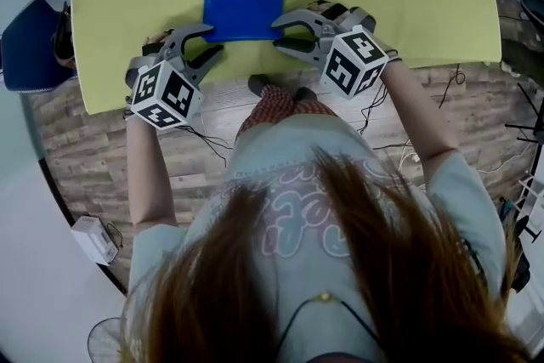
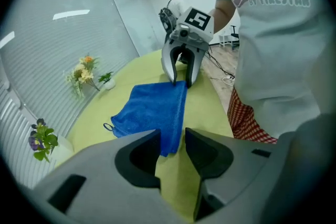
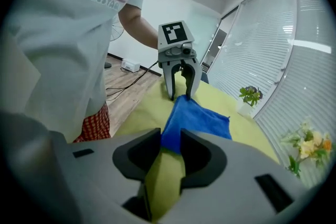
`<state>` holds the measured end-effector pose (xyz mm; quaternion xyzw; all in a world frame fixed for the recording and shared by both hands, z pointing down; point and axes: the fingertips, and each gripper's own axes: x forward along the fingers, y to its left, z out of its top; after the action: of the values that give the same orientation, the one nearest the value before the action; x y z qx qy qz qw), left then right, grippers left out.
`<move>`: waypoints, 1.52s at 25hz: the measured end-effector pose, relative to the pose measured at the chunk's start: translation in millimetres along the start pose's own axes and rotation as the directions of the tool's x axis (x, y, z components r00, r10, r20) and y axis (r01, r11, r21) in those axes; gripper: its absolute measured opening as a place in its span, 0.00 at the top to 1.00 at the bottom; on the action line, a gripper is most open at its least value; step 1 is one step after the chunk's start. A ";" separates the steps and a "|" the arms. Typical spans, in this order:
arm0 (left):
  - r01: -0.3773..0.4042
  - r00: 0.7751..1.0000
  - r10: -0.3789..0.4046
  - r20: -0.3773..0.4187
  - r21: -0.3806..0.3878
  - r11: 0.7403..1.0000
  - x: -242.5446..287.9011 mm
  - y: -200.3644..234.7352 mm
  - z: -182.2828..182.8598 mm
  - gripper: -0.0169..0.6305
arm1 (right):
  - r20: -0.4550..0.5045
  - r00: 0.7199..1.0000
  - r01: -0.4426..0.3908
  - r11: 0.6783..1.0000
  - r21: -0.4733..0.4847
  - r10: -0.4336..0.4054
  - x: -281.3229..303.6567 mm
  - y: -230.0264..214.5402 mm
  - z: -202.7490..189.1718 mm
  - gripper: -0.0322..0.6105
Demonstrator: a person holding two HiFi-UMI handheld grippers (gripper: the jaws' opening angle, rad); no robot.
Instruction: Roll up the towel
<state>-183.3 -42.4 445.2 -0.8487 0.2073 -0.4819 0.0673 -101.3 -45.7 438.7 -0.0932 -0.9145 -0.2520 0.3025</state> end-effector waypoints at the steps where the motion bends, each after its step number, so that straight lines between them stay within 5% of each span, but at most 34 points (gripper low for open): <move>1: -0.002 1.000 0.002 0.000 -0.002 1.000 0.3 -0.8 0.4 0.75 | -0.005 1.000 0.002 1.000 -0.003 -0.002 0.8 -0.9 -1.0 0.76; 6: -0.001 1.000 0.001 0.008 -0.023 1.000 2.9 0.3 -0.1 0.80 | -0.036 0.999 0.015 0.999 -0.045 -0.016 2.0 -3.2 -5.9 0.83; 9: -0.031 1.000 0.031 -0.005 0.000 1.000 4.5 2.0 1.5 0.91 | -0.037 0.998 0.047 0.998 -0.050 -0.048 -3.0 -4.9 -7.4 0.85; 15: -0.078 0.996 0.078 0.032 0.001 0.997 1.4 -13.5 26.8 0.92 | -0.024 0.994 0.104 0.994 -0.014 -0.105 -27.3 -4.9 -15.0 0.87; 24: -0.080 0.995 0.083 0.061 -0.048 0.996 9.3 -65.6 58.7 0.92 | -0.024 0.997 0.078 0.997 0.019 -0.078 -57.6 40.8 -25.9 0.87; 38: 0.042 0.996 -0.038 0.079 -0.056 0.998 8.0 -45.4 65.0 0.92 | 0.047 0.998 0.034 0.955 0.294 -0.050 -63.5 15.5 -25.5 0.87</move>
<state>-111.7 -10.1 431.6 -0.8725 0.2013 -0.4434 0.0413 -32.6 -46.8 424.4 -0.0345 -0.9513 -0.1177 0.2827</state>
